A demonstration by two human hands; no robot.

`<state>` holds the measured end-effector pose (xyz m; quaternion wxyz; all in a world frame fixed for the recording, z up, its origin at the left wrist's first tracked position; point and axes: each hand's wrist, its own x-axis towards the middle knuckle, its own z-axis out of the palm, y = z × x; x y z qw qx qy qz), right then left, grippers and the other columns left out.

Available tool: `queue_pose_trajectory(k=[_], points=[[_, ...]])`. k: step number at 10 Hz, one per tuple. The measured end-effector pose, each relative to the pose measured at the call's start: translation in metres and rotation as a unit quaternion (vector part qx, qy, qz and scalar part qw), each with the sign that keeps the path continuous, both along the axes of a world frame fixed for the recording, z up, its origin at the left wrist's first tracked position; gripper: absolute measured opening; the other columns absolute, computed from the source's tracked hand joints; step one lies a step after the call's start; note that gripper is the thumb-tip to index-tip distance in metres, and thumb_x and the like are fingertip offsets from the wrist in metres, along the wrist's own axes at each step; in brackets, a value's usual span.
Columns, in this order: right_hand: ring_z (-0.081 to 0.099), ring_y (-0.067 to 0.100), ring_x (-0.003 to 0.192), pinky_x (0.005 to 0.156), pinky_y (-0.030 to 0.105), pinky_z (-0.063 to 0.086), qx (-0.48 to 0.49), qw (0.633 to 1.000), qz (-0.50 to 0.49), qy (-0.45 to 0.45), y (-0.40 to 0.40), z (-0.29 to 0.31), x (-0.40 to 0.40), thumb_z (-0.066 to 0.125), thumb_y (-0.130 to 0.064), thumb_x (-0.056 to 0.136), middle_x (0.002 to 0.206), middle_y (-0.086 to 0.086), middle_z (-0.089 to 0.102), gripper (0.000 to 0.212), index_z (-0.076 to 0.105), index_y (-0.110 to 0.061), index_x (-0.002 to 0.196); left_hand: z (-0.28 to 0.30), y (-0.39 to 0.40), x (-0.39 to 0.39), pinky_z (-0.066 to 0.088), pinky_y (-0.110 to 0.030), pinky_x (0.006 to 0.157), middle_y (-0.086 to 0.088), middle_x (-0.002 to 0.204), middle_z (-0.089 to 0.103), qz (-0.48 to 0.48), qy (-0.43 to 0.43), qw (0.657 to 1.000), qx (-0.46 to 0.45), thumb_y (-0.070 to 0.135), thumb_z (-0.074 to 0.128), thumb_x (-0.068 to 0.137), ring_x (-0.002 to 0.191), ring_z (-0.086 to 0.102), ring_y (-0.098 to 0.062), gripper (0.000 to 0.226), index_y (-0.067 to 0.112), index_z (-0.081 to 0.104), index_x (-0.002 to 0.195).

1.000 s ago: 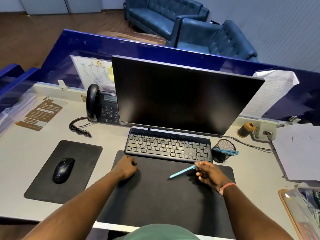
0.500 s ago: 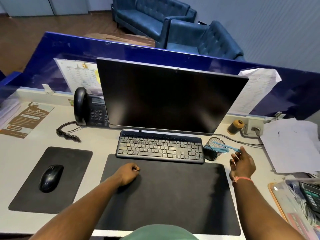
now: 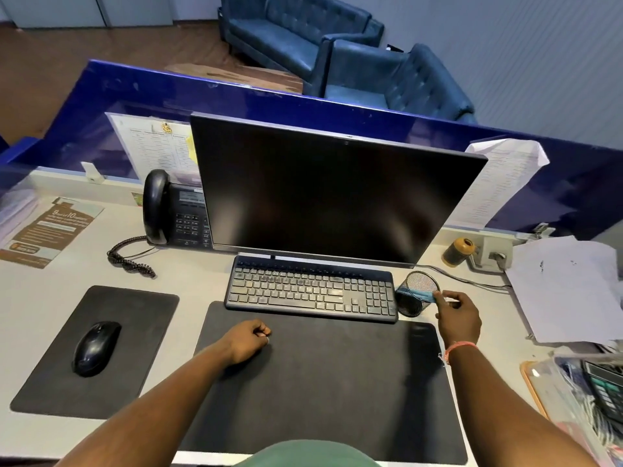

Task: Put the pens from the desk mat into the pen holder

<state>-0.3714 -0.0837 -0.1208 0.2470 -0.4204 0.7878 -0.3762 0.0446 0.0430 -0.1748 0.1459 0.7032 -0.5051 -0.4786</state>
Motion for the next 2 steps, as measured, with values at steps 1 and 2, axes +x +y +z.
queue_pose_trajectory(k=[1, 2], points=[[0.063, 0.036, 0.090, 0.089, 0.044, 0.050, 0.007, 0.999, -0.026, 0.044, 0.017, 0.008, 0.007, 0.058, -0.047, 0.096, 0.097, 0.010, 0.066, 0.038, 0.058, -0.022, 0.123, 0.000, 0.001, 0.000, 0.042, -0.024, 0.088, -0.003, 0.107, 0.067, -0.006, -0.017, 1.000, -0.002, 0.012, 0.060, 0.092, 0.098, 0.060, -0.015, 0.021, 0.013, 0.066, 0.112], [0.064, 0.039, 0.091, 0.085, 0.045, 0.049, 0.014, 0.997, -0.007, 0.073, 0.048, -0.012, 0.015, 0.054, -0.042, 0.097, 0.091, 0.013, 0.067, 0.030, 0.054, -0.019, 0.118, -0.008, 0.007, -0.004, 0.042, -0.025, 0.101, -0.008, 0.121, 0.063, -0.041, -0.065, 0.996, -0.035, 0.018, 0.063, 0.091, 0.113, 0.058, -0.020, 0.030, 0.012, 0.064, 0.120]])
